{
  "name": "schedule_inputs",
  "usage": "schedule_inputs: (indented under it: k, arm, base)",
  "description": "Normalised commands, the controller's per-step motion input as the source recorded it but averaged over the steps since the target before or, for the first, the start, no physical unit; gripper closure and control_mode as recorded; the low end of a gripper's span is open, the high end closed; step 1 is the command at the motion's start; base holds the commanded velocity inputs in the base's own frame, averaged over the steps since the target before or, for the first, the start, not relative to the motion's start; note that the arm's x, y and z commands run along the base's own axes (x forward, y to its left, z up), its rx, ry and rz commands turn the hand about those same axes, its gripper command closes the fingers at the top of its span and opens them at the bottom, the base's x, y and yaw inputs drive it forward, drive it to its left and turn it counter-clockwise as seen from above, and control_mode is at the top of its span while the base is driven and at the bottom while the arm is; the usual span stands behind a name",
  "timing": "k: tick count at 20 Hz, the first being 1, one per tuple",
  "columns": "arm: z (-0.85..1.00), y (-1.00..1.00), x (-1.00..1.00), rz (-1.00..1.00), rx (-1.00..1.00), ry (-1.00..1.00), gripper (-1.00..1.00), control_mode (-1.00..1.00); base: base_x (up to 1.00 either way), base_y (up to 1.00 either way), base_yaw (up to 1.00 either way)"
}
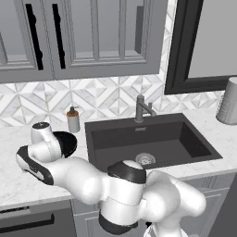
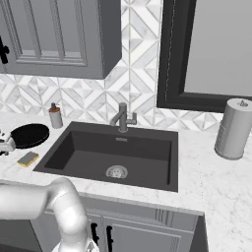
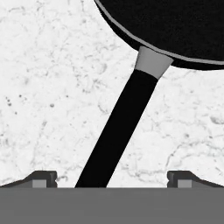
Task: Pick the pan and sponge and place them into the sink. Then turn on the water.
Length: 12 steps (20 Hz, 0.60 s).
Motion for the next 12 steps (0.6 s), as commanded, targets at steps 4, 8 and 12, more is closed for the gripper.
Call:
schedule_inputs:
  k: [4, 8, 12]
  arm:
    - [-0.37, 0.13, 0.00, 0.00, 0.00, 0.00, -1.00, -1.00]
    - [-0.17, 0.08, 0.00, 0.00, 0.00, 0.00, -1.00, -1.00]
    - [-0.05, 0.00, 0.00, 0.00, -0.01, 0.00, 1.00, -1.00]
  base:
    - [0.00, 0.00, 0.00]
    - [0.00, 0.00, 0.00]
    - [0.00, 0.00, 0.00]
